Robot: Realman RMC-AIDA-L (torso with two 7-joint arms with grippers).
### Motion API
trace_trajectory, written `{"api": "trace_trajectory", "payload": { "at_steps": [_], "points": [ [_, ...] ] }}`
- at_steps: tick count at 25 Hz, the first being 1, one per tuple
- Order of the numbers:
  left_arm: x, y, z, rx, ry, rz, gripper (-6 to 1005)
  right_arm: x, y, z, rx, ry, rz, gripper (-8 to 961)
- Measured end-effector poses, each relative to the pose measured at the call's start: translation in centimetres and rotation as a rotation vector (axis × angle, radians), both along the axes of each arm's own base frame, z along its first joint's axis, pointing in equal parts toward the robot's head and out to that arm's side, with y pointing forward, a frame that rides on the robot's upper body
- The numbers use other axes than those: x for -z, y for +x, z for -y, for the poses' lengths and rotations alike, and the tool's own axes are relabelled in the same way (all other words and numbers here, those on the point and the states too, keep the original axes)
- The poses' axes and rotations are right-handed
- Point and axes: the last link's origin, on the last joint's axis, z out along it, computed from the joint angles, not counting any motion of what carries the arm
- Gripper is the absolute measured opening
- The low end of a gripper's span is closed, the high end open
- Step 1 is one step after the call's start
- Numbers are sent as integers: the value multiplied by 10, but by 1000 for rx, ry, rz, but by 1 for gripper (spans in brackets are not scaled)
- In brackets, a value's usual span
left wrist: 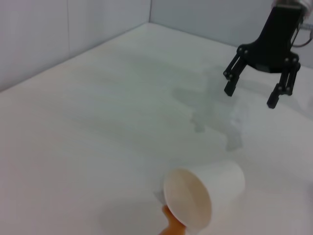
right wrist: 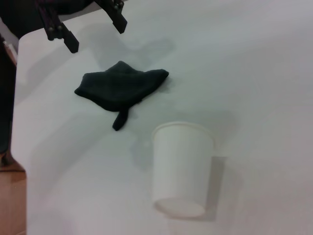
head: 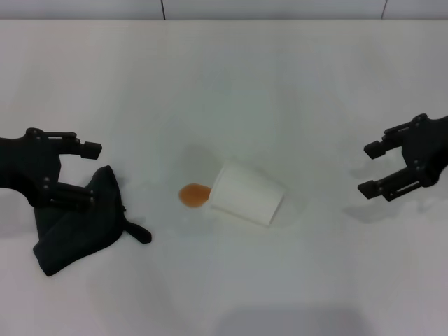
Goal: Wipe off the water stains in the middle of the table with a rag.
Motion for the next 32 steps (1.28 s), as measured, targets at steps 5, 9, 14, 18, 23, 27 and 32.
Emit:
{"api": "trace_trajectory", "payload": {
  "at_steps": [5,9,14,18,23,27,32],
  "points": [
    [0,0,0,4,-6,-4,891,5,-24,-5,3,-38,76,797],
    [-1,2,0,12,-22,-10,892,15,-47,-14,31,-37,214,797],
    [-5,4,-1,15,-31,-24,891,33,-83,-21,84,-80,328,796],
    [-12,1,0,8,-33,-40,891,48,-110,-19,78,-103,409,796],
    [-22,-7,3,-7,-31,-62,890,59,-126,-21,96,-87,429,796],
    [-25,-12,6,-17,-29,-72,890,65,-129,-25,129,-80,419,795],
    [-28,-18,8,-25,-26,-96,892,75,-131,-26,166,-105,425,795]
  ]
}}
